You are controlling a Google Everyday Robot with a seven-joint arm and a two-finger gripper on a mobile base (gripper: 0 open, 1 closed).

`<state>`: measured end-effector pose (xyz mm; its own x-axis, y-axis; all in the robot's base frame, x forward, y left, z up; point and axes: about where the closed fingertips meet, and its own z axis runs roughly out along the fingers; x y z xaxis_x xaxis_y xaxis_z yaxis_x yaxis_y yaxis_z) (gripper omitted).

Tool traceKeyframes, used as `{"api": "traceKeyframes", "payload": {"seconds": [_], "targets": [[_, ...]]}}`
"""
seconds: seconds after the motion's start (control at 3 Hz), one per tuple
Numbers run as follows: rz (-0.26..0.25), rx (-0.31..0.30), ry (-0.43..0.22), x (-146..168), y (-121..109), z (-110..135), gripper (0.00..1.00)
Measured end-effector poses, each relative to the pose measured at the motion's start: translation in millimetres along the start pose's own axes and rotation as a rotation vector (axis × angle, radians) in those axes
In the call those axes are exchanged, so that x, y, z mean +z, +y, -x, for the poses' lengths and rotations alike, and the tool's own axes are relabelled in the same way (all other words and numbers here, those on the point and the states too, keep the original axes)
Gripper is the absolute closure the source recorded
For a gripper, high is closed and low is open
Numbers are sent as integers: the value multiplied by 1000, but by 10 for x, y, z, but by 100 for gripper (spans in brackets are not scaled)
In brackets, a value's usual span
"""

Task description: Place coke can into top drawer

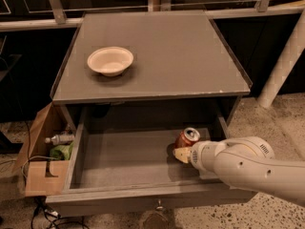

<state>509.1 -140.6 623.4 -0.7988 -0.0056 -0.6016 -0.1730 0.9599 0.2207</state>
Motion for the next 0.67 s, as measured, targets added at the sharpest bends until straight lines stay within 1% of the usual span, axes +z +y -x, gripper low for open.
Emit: {"api": "traceKeyframes", "payload": {"seconds": [0.33, 0.67], "targets": [[-12, -1, 9, -64, -11, -45, 100], [-13, -1, 9, -67, -11, -46, 82]]}}
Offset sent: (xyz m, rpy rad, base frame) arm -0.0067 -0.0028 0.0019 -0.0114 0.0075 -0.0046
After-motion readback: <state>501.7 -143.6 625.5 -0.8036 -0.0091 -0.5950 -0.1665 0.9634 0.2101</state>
